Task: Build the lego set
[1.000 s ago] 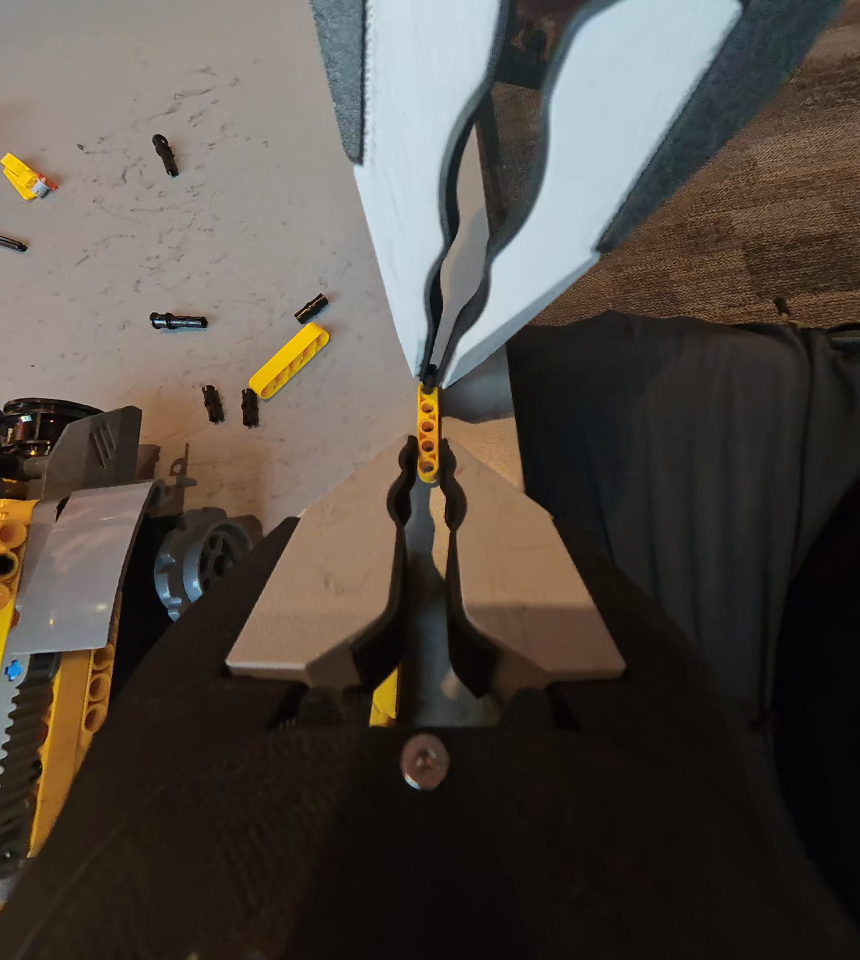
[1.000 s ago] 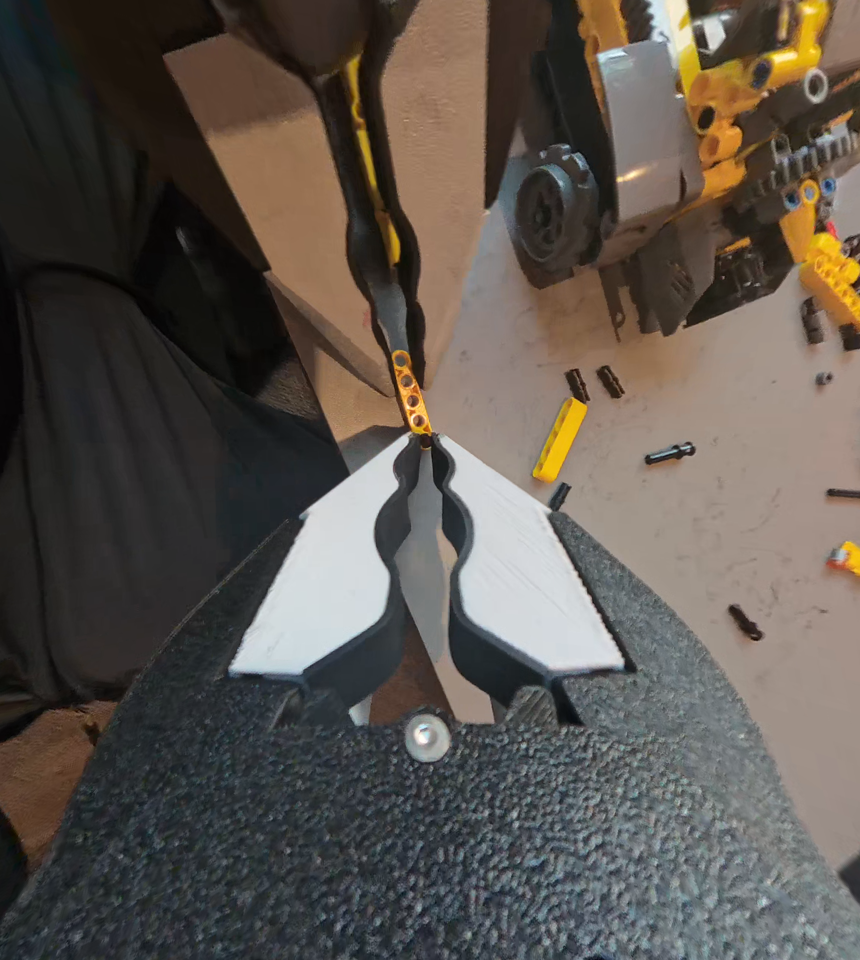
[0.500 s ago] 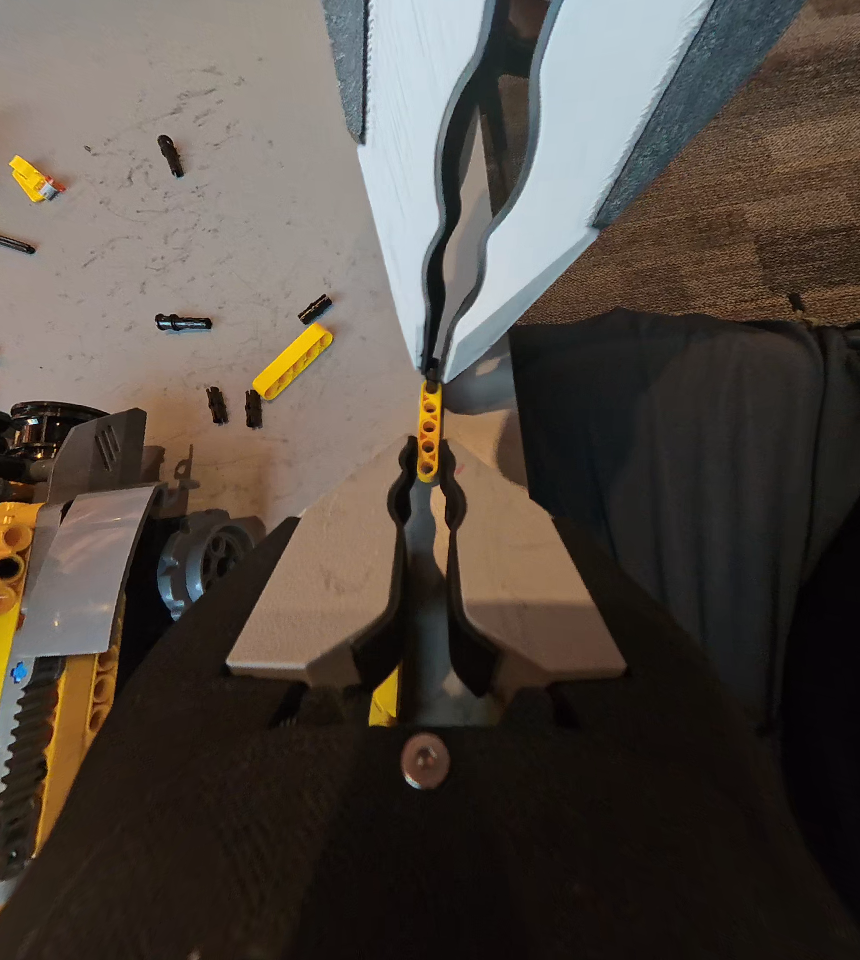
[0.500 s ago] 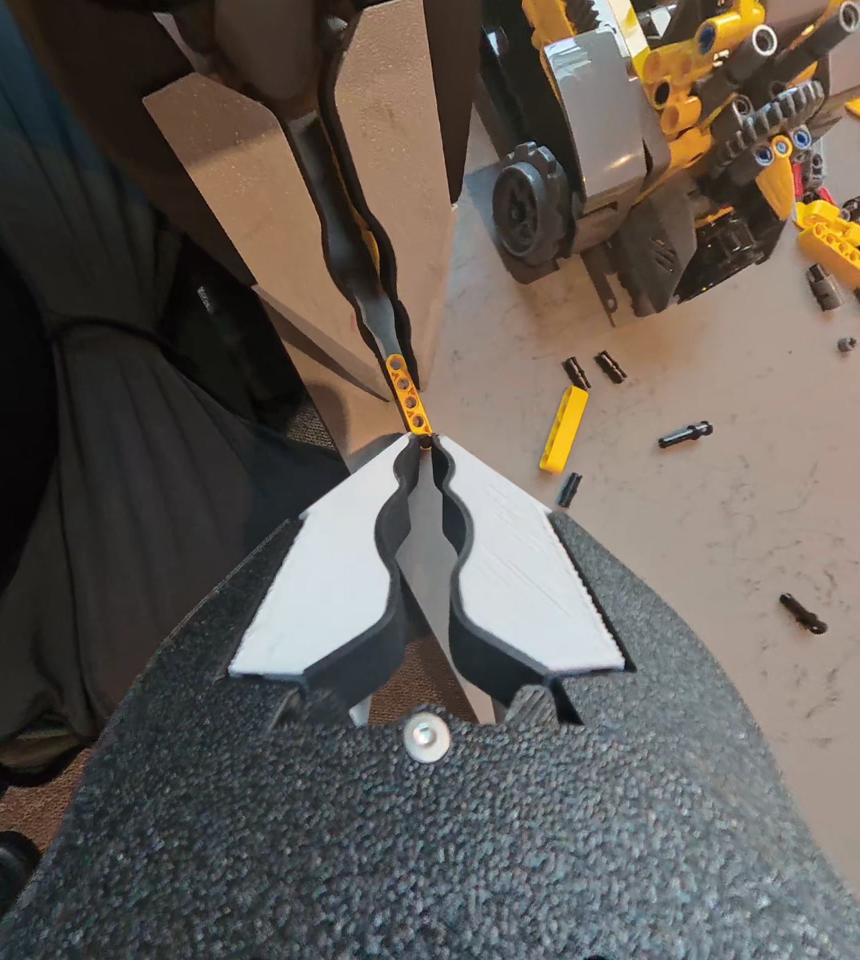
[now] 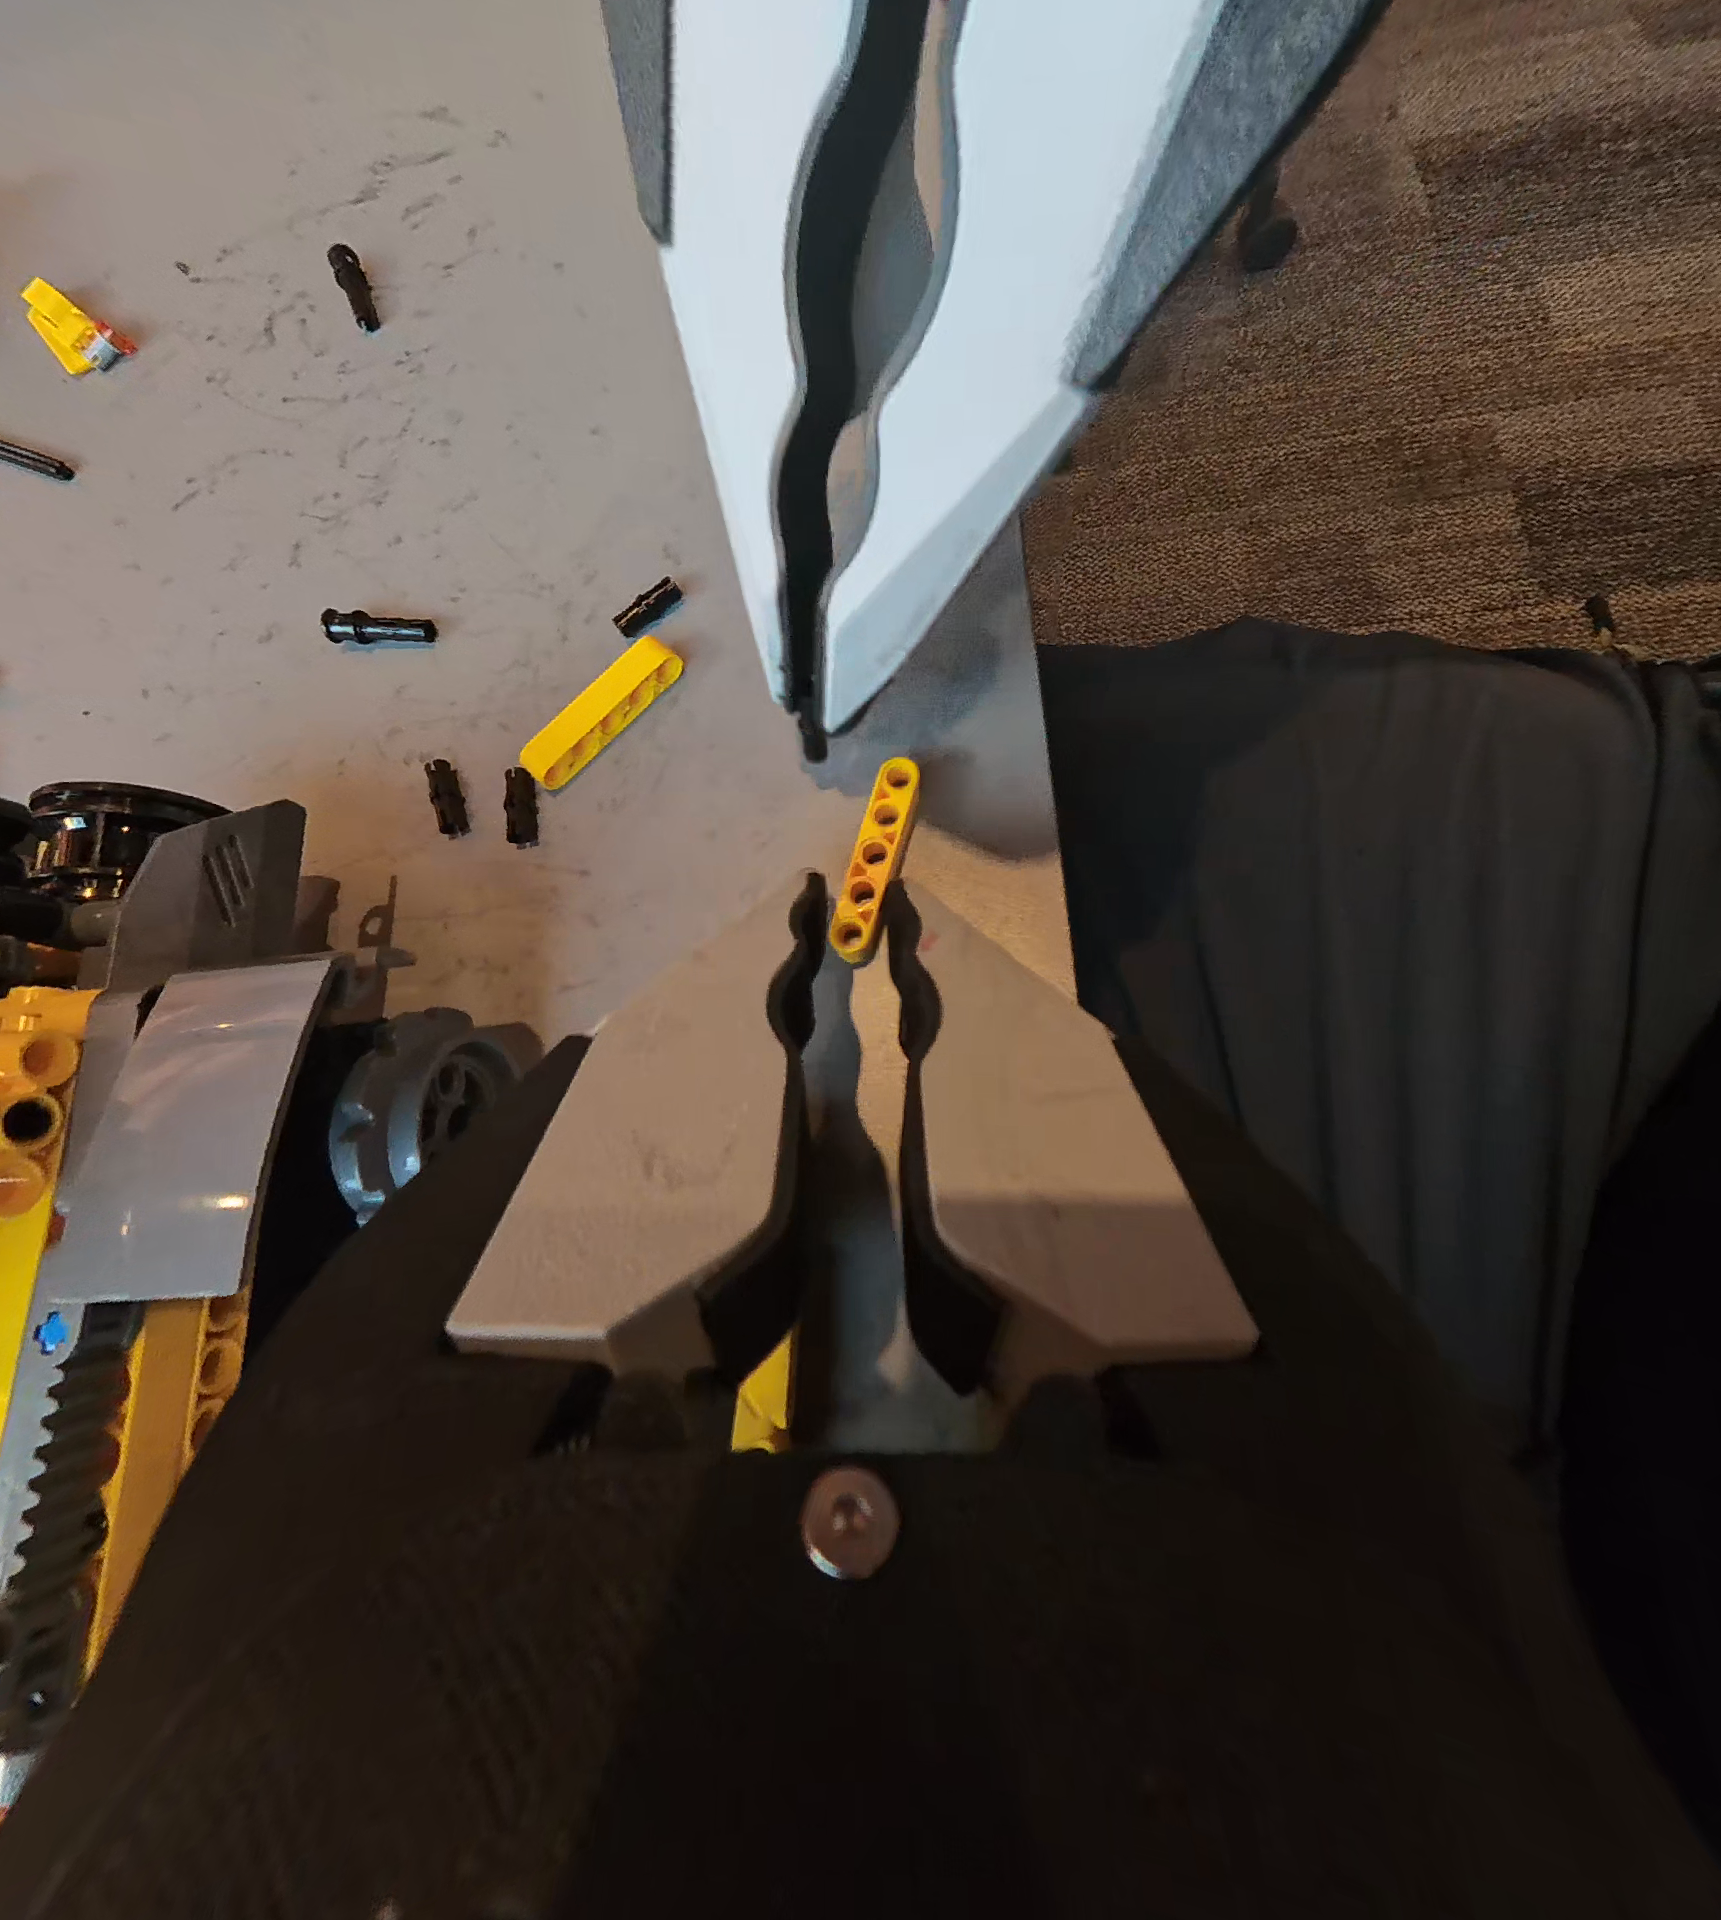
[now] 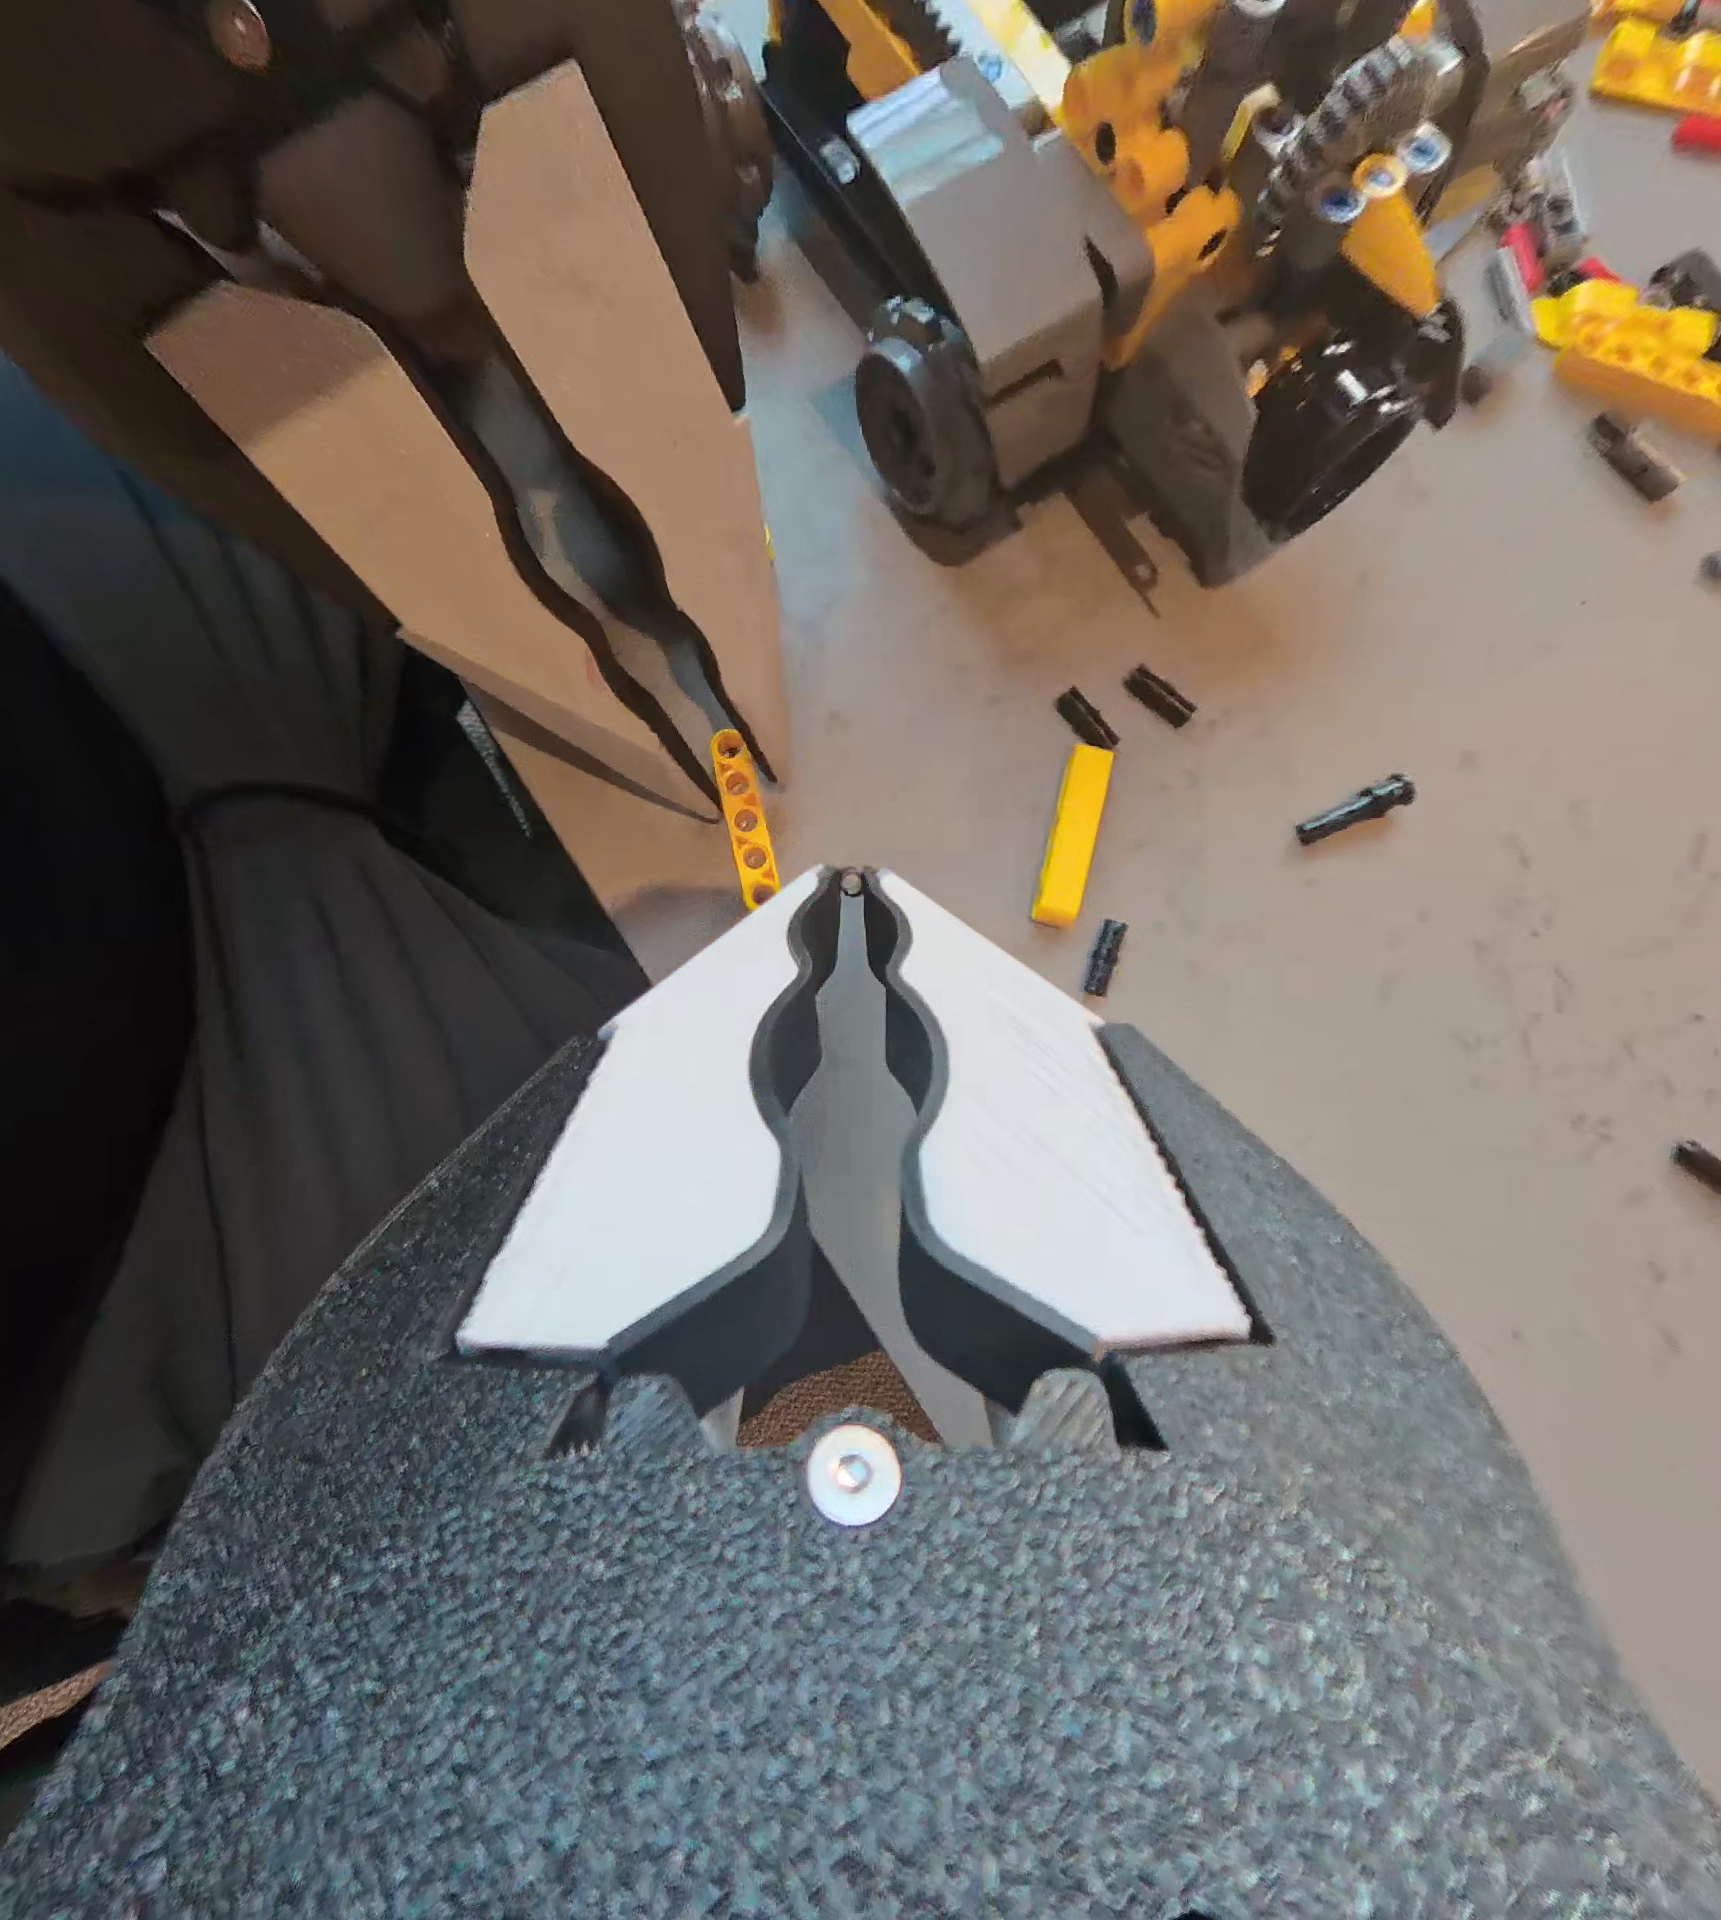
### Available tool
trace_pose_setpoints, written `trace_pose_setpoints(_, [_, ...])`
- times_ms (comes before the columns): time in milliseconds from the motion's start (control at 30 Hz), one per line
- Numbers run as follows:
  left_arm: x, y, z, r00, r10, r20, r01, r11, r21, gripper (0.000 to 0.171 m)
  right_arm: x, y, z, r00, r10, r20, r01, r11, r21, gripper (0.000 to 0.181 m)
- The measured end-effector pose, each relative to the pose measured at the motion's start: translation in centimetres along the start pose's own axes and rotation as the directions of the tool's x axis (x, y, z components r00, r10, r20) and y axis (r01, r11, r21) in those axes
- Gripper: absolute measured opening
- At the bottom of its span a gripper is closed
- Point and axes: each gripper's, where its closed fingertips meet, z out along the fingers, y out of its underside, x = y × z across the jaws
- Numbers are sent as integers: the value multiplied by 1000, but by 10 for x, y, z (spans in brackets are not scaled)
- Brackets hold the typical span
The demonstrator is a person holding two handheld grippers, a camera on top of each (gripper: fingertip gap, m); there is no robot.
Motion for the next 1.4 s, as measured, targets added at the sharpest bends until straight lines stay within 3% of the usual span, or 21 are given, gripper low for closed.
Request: trace_pose_setpoints(1400, [-2, 0, 0, 1000, -2, 20, 2, 1000, 4, 6, -8, 4, 5, 996, 85, -12, -83, 993, 83, 4])
